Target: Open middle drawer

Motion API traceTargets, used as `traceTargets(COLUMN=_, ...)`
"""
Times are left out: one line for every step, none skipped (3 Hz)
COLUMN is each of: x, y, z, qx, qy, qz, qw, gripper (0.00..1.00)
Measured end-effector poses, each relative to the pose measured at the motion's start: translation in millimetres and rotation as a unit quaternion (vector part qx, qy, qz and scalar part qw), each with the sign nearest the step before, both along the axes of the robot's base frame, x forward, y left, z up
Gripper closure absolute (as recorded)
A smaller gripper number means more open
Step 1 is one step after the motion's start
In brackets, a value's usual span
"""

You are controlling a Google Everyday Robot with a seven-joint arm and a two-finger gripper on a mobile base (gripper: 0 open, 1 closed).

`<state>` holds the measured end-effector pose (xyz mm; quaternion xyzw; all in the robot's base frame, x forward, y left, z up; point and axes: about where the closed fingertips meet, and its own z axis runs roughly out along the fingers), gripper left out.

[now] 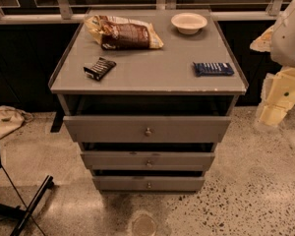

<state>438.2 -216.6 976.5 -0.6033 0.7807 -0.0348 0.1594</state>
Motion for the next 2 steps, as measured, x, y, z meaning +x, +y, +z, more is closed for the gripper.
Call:
traceTargets(x=0.0, y=0.0, z=0.0, qx=0.000, qy=0.000, qz=0.000, qw=1.0000, gripper=0.00)
traceTargets(x=-4.2, y=3.3, z=3.9, qx=-0.006, qy=-0.020, qz=0.009, qw=0.9997, gripper=0.00)
